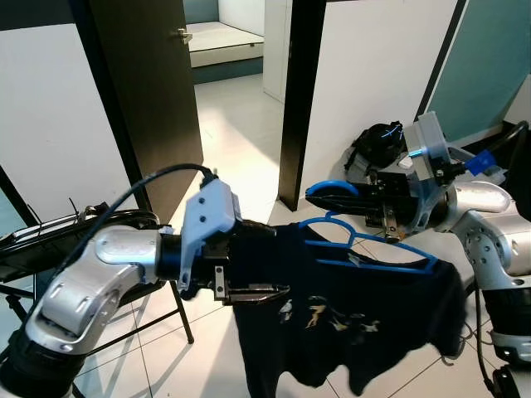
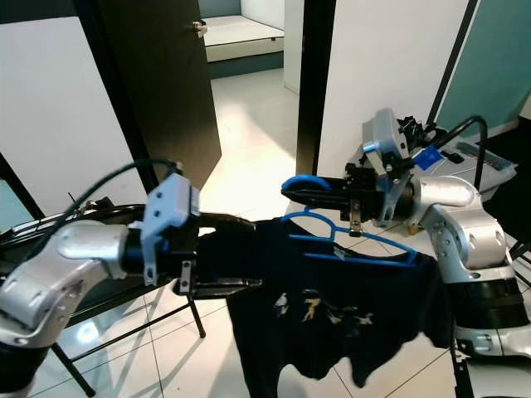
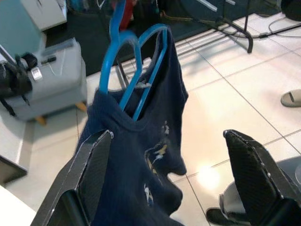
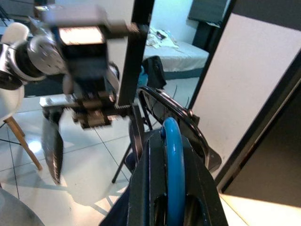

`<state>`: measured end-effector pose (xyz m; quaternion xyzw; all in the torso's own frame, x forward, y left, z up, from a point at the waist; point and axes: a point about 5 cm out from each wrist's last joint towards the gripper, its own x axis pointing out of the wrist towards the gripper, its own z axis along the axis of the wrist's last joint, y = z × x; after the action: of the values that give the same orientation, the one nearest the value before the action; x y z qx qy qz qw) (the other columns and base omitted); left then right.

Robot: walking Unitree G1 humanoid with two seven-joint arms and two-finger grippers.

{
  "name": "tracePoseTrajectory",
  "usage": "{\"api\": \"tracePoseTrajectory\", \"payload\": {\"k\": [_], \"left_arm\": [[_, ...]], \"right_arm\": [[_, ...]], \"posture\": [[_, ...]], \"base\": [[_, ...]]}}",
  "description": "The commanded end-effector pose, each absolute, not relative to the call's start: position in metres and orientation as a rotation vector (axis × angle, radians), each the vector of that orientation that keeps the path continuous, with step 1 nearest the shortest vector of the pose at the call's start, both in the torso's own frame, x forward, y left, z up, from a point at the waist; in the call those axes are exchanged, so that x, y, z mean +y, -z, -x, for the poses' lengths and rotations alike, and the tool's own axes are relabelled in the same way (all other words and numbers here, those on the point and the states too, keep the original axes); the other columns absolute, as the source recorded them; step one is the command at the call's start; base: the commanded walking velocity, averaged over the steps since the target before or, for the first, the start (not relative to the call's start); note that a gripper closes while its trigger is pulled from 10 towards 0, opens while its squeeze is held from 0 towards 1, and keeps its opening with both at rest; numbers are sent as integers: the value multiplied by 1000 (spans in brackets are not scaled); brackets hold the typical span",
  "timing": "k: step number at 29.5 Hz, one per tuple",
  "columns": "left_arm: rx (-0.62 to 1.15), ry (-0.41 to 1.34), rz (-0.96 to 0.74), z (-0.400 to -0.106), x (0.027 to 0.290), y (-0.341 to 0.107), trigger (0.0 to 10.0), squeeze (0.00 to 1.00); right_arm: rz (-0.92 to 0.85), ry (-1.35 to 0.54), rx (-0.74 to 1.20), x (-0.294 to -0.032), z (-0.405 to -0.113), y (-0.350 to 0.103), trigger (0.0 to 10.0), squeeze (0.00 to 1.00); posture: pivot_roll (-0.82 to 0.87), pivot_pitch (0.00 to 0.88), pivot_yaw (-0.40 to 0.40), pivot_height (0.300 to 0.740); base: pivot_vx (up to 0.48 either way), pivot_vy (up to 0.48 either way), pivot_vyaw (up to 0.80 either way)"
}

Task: Hang hanger

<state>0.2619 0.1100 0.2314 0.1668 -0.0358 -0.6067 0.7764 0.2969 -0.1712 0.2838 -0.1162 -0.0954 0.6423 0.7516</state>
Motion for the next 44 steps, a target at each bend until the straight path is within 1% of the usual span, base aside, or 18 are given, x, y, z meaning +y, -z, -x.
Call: {"api": "tracePoseTrajectory", "payload": {"k": [1, 2, 4, 5, 9, 17, 18, 19, 20, 21, 26, 31, 38, 44], "left_arm": [[-52, 1287, -380, -265, 111, -229, 10000, 0], [-55, 1258, -349, -268, 108, -228, 10000, 0], [-55, 1258, -349, -268, 108, -228, 10000, 0], [-62, 1212, -318, -272, 105, -228, 10000, 0], [-83, 1148, -268, -279, 104, -231, 10000, 0], [-83, 1153, -265, -279, 107, -233, 10000, 0], [-81, 1189, -266, -276, 107, -234, 4196, 0], [-81, 1189, -266, -276, 107, -234, 4196, 0], [-86, 1262, -251, -268, 107, -236, 0, 0], [-94, 1327, -230, -261, 106, -238, 0, 0], [-110, 1407, -203, -253, 106, -243, 0, 0], [-114, 1410, -200, -253, 106, -244, 0, 0], [-125, 1394, -200, -256, 110, -249, 0, 0], [-125, 1385, -206, -257, 112, -250, 0, 0]], "right_arm": [[257, -1451, -232, -164, -292, -287, 0, 0], [254, -1472, -236, -160, -290, -287, 0, 0], [254, -1472, -236, -160, -290, -287, 0, 0], [246, -1499, -241, -156, -286, -287, 0, 0], [234, -1537, -249, -151, -282, -287, 0, 0], [229, -1554, -253, -149, -280, -288, 0, 0], [228, -1553, -256, -150, -279, -289, 0, 0], [228, -1553, -256, -150, -279, -289, 0, 0], [229, -1549, -258, -151, -279, -290, 0, 0], [231, -1543, -259, -152, -280, -290, 0, 0], [234, -1533, -259, -155, -280, -291, 0, 0], [233, -1529, -257, -155, -279, -292, 0, 0], [254, -1501, -187, -158, -282, -280, 0, 0], [264, -1480, -166, -161, -283, -277, 0, 0]], "posture": [[32, 0, 24, 740], [33, 0, 24, 740], [33, 0, 24, 740], [36, 0, 24, 740], [36, 0, 25, 740], [37, 0, 29, 740], [37, 0, 29, 740], [37, 0, 29, 740], [35, 0, 31, 740], [35, 0, 31, 740], [31, 0, 32, 740], [30, 0, 33, 740], [24, 0, 31, 740], [24, 0, 30, 740]], "base": [[0, 0, 0], [0, 0, 0], [0, 0, 0], [0, 0, 0], [0, 0, 0], [0, 0, 0], [0, 0, 0], [0, 0, 0], [0, 0, 0], [0, 0, 0], [0, 0, 0], [0, 0, 0], [0, 0, 0], [0, 0, 0]]}}
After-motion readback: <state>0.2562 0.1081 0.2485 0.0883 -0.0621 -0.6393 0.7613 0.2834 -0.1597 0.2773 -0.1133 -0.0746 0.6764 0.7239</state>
